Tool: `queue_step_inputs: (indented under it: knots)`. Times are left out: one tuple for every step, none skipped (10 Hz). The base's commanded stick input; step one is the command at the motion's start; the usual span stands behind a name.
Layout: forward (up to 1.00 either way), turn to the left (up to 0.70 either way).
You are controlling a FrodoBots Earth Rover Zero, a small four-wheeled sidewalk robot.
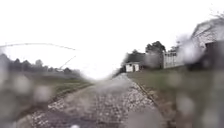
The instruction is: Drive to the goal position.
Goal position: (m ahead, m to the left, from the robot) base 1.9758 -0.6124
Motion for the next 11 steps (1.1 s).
queue_step_inputs:
  knots:
    - [0.85, 0.00]
    - [0.85, 0.00]
    - [0.85, 0.00]
    - [0.85, 0.00]
    - [0.85, 0.00]
    - [0.85, 0.00]
    - [0.85, 0.00]
    - [0.85, 0.00]
    - [0.00, 0.00]
    - [0.10, -0.04]
    - [0.19, -0.07]
